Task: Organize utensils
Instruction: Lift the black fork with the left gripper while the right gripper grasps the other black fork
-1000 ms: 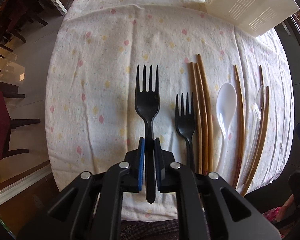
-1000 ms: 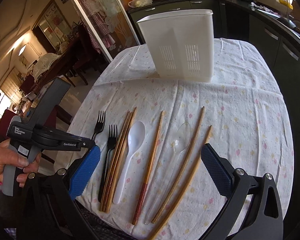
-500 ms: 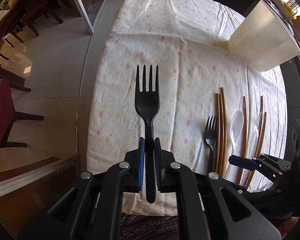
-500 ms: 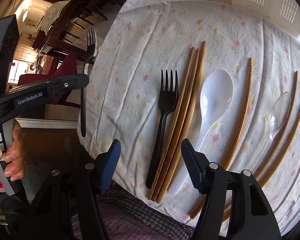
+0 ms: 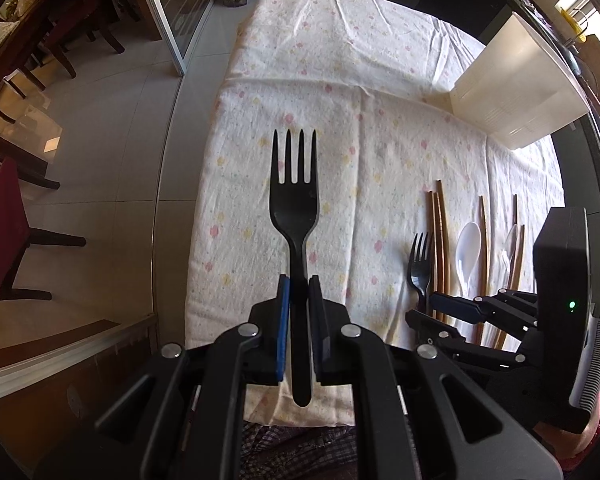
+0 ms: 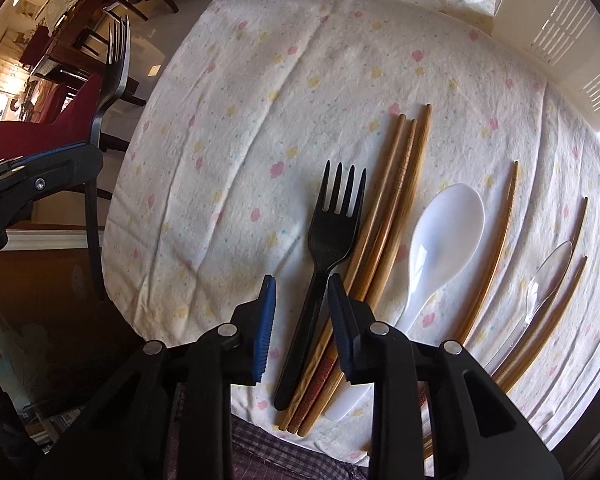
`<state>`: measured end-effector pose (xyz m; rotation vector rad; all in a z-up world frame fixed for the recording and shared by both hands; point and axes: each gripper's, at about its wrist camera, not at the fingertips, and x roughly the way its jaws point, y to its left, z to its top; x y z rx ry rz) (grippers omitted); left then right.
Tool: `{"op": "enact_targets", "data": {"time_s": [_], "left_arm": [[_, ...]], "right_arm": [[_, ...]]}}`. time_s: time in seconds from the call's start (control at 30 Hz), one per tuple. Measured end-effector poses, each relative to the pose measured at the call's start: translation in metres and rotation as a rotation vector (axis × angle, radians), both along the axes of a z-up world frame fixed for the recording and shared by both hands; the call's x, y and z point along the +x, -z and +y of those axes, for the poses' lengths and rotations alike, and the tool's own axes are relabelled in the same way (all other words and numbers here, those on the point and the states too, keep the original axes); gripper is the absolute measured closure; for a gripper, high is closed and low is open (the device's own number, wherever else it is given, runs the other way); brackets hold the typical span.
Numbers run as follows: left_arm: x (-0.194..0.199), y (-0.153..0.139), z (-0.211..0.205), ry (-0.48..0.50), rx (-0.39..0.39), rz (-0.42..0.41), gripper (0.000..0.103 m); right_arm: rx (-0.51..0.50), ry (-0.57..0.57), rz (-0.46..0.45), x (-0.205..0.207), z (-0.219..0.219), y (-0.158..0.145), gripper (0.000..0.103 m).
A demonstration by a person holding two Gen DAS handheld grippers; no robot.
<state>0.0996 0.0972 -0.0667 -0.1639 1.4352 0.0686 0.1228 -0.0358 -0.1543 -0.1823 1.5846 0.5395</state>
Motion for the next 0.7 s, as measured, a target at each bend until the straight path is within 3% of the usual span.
{"op": "enact_targets", "data": {"time_s": [0.23, 0.37, 0.5, 0.7], "left_arm": [[0.004, -0.002, -0.005, 0.018, -0.005, -0.012, 0.094], [0.005, -0.006, -0.007, 0.027, -0.004, -0.021, 0.094], [0.005, -0.01, -0.009, 0.039, -0.007, -0.033, 0.094], [0.008, -0.012, -0.012, 0.05, -0.01, -0.043, 0.094]], "right_arm": [[-0.107, -0.024, -0.023, -0.007, 0.026, 0.01, 0.081], [-0.176, -0.046, -0.078, -0.013, 0.044, 0.014, 0.09], [-0.118, -0.011, -0.088, -0.013, 0.04, 0.014, 0.092], [0.085, 0.074, -0.114, -0.012, 0.008, -0.006, 0.093]]}}
